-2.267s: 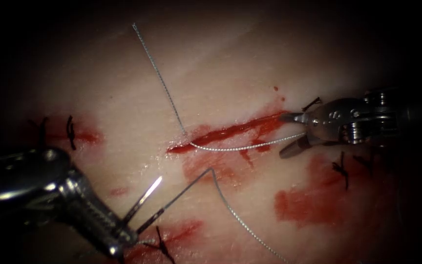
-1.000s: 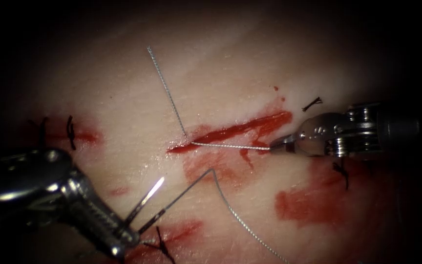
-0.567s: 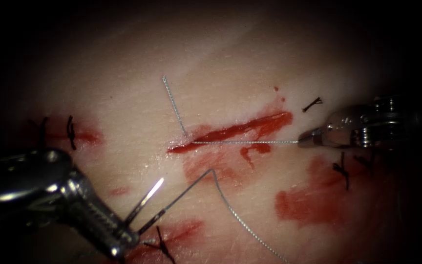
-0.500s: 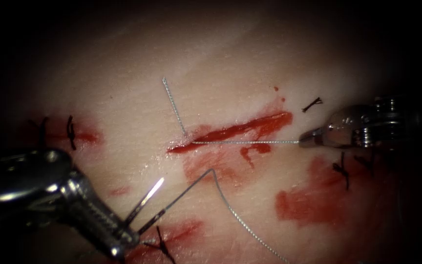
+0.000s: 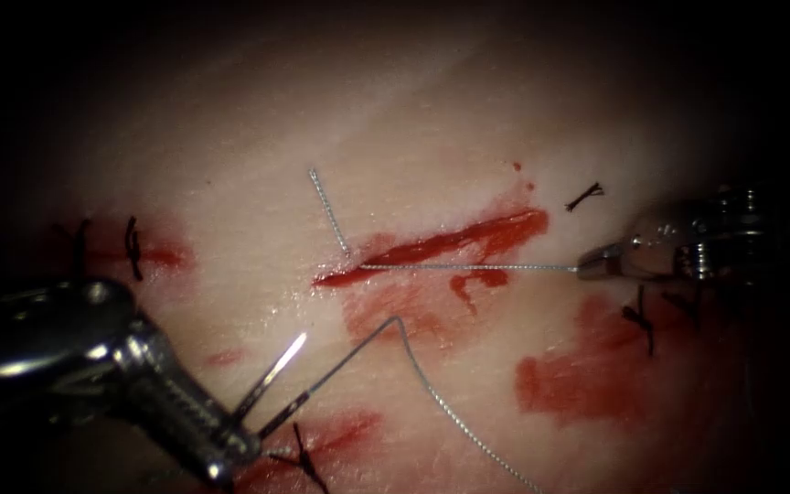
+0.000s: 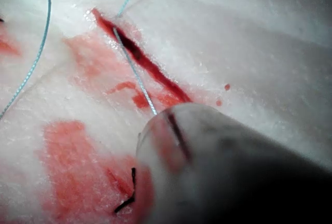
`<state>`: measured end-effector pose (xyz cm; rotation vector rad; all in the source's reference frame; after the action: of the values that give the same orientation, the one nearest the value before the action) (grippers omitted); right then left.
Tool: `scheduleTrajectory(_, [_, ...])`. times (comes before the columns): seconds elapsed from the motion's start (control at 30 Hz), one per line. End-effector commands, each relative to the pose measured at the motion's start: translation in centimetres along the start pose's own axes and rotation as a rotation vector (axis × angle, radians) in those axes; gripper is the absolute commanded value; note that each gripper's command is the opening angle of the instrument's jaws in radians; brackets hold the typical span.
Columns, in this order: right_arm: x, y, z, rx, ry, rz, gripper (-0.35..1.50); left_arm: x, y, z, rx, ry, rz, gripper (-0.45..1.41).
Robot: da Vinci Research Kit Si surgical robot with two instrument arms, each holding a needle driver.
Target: Wound Closure
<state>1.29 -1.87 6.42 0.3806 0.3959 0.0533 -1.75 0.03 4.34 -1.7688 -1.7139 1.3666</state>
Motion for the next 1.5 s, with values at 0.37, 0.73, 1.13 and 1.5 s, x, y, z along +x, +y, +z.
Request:
scheduleTrajectory(0.37, [0.12,0.03,-0.01,0.008,0.011,-0.008,0.99,-0.04,-0.15,-0.05,-0.002,-0.014,0.022,-0.45])
scheduleTrajectory(0.73, [0.59,0.31,-0.76,-0.079,0.326,0.228,1.13,-0.61,-1.07,-0.21,0.382,-0.212,0.563,-0.45])
scheduleTrajectory(1.13, [1.00,0.14,-0.59,0.366,0.790,0.622,1.05,-0.79,-1.28,-0.15,0.408,-0.308,0.816,-0.45])
scheduleTrajectory(1.5, [1.44,-0.19,-0.22,0.635,1.136,0.866,1.06,-0.71,-1.39,-0.11,0.405,-0.237,1.080,-0.45])
